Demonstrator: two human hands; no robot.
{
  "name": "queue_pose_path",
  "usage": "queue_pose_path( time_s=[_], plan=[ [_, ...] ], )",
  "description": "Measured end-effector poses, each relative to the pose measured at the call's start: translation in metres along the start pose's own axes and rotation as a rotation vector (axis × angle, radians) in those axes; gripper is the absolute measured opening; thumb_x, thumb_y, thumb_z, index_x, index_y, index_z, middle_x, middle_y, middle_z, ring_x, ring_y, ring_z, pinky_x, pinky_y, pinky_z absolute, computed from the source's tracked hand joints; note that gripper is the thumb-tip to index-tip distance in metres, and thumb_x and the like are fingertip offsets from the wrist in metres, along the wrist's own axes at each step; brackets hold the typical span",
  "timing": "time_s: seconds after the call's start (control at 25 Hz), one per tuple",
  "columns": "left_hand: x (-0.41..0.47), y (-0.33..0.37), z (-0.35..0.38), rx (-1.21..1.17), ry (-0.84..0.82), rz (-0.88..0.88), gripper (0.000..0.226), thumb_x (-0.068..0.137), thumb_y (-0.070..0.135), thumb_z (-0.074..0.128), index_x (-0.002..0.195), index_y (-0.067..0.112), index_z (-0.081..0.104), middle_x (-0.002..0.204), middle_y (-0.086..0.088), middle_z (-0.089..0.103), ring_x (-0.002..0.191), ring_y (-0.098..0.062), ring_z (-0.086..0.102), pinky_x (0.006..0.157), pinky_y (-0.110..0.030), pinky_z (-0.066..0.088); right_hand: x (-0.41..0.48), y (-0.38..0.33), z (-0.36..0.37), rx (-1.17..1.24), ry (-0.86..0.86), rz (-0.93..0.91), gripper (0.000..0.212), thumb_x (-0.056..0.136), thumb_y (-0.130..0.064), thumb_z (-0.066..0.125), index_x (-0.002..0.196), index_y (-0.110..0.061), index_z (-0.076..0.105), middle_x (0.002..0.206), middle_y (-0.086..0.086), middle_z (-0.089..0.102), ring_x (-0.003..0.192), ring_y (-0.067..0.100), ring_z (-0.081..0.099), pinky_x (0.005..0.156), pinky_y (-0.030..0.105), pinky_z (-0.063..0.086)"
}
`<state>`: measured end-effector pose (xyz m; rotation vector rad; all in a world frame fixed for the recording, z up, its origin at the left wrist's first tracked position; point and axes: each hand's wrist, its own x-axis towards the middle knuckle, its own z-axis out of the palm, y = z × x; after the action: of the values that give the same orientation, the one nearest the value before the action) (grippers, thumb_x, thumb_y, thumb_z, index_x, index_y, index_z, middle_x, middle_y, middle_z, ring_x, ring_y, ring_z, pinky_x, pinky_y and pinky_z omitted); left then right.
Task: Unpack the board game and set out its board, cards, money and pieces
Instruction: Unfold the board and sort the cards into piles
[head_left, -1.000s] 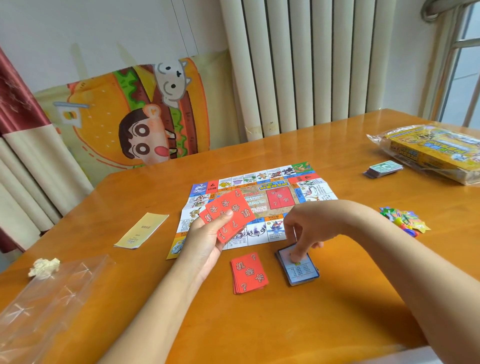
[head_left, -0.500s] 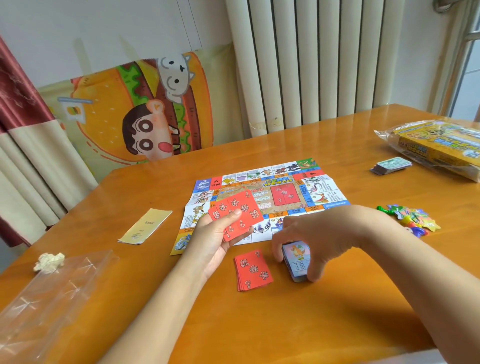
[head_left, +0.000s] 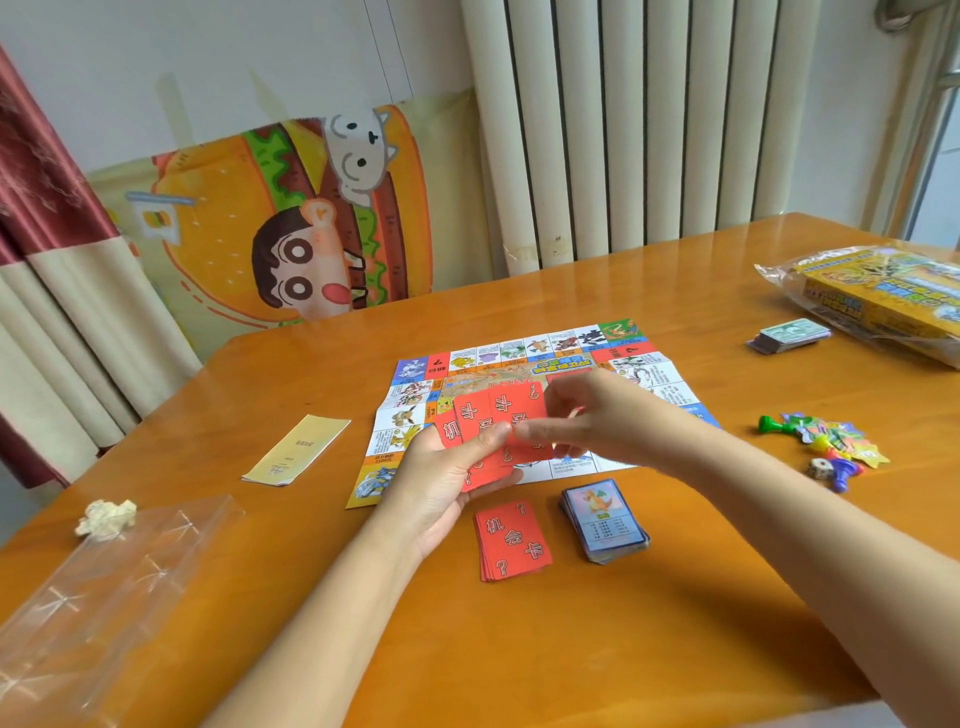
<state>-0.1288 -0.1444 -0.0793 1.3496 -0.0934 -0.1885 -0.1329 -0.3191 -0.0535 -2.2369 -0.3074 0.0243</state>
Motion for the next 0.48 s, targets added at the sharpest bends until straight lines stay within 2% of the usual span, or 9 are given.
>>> queue_pose_path(
  time_s=[0.08,0.24,0.36,0.48],
  plan=[
    [-0.0007,0.0017,0.0001,-0.035,-0.041,-0.014,0.018,0.086,0.002,0.061,0.1,0.012,0.064,0.086,-0.005,0.074,0.075,-0.019,0.071,0.057,-0.03,0.059,0.0032,0.0033,0.0082,0.043,0.007,0.03,0.037,0.081,-0.039,0.073,0.081,-0.003,0.065,0.068,0.004,0.067,0.056,0.011,0.059,0.055,0.024,0.046],
    [0.001,0.0056,-0.0015,-0.238,-0.149,-0.041,0.026,0.091,-0.009,0.043,0.108,0.003,0.059,0.101,-0.016,0.071,0.085,-0.027,0.07,0.071,-0.042,0.06,0.0081,0.0073,0.006,0.175,0.113,0.075,0.028,0.082,-0.029,0.074,0.087,-0.003,0.068,0.067,0.003,0.069,0.056,0.012,0.063,0.06,0.026,0.053],
    [0.0019,0.004,-0.0007,-0.19,-0.141,0.007,0.028,0.091,-0.012,0.042,0.107,0.005,0.059,0.099,-0.013,0.072,0.087,-0.025,0.07,0.075,-0.042,0.059,0.0078,0.0065,0.0057,0.275,0.148,0.074,0.017,0.084,-0.019,0.072,0.09,-0.004,0.069,0.076,0.01,0.072,0.056,0.013,0.065,0.057,0.022,0.055],
    [0.0031,0.0034,-0.0029,-0.168,-0.104,0.04,0.03,0.09,-0.012,0.045,0.108,0.008,0.058,0.099,-0.012,0.072,0.088,-0.024,0.07,0.073,-0.039,0.059,0.0064,0.004,0.0036,0.406,0.152,0.091,0.004,0.086,-0.011,0.068,0.084,-0.008,0.066,0.073,0.008,0.071,0.056,0.017,0.065,0.054,0.022,0.055]
  ],
)
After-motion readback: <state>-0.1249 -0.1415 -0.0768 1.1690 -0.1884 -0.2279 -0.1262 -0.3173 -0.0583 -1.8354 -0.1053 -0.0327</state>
